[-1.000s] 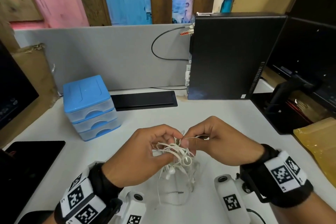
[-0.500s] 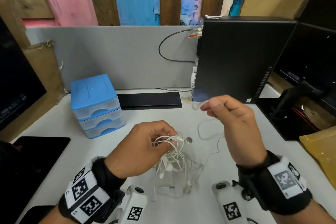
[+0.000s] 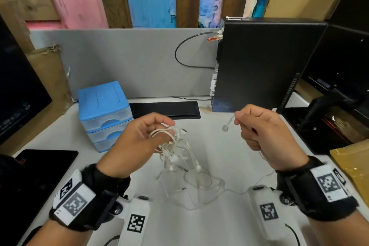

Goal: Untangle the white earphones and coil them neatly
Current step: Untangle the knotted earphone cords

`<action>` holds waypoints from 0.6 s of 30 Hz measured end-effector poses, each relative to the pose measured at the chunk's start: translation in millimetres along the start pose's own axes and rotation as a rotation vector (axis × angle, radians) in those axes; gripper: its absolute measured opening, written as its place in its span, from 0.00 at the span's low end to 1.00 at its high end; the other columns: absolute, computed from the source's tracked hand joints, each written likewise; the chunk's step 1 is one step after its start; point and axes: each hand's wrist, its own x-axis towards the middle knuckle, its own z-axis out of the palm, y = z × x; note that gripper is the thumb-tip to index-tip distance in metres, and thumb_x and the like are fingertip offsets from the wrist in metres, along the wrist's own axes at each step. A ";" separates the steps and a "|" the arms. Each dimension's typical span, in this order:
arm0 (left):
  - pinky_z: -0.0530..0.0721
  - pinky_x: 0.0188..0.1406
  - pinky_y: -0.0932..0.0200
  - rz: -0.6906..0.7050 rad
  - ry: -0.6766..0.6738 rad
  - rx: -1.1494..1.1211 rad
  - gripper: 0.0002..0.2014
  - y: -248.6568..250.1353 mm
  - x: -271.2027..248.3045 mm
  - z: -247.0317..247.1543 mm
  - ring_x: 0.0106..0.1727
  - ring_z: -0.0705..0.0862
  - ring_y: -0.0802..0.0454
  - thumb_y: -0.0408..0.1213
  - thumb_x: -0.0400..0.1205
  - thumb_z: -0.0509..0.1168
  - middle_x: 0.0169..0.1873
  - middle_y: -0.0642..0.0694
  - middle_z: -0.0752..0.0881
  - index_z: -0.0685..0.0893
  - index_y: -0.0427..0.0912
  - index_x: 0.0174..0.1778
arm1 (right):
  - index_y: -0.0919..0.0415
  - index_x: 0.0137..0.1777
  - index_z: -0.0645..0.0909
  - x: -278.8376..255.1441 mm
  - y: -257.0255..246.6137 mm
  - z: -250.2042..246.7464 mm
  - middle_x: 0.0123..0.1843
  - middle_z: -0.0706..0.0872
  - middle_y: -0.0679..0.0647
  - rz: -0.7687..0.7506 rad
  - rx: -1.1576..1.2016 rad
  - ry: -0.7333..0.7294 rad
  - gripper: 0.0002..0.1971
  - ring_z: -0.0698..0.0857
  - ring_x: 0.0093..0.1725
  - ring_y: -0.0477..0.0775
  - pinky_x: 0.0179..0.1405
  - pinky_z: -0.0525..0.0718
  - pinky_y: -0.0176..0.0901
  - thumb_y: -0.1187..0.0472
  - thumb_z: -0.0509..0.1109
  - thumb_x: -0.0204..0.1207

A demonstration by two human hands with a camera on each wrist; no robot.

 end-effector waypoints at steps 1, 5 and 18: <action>0.83 0.32 0.66 0.005 0.016 -0.012 0.11 1.3 1.0 -4.0 0.34 0.86 0.57 0.23 0.79 0.71 0.37 0.47 0.91 0.87 0.44 0.49 | 0.69 0.39 0.76 2.1 1.1 -4.3 0.22 0.64 0.53 -0.010 -0.134 0.023 0.15 0.59 0.22 0.49 0.19 0.57 0.37 0.59 0.67 0.84; 0.85 0.35 0.65 0.027 0.041 -0.150 0.15 7.9 3.2 -13.0 0.36 0.87 0.56 0.26 0.67 0.79 0.38 0.48 0.91 0.91 0.51 0.42 | 0.53 0.41 0.82 7.1 17.7 -17.6 0.19 0.74 0.49 0.000 -0.719 0.001 0.13 0.69 0.19 0.44 0.25 0.68 0.39 0.44 0.70 0.80; 0.87 0.36 0.64 0.158 0.068 -0.277 0.09 17.9 -1.6 -11.5 0.38 0.88 0.56 0.32 0.72 0.72 0.38 0.48 0.91 0.92 0.52 0.41 | 0.41 0.48 0.85 6.4 39.0 -0.2 0.29 0.82 0.43 0.120 -1.031 -0.227 0.06 0.82 0.34 0.43 0.34 0.73 0.38 0.43 0.69 0.79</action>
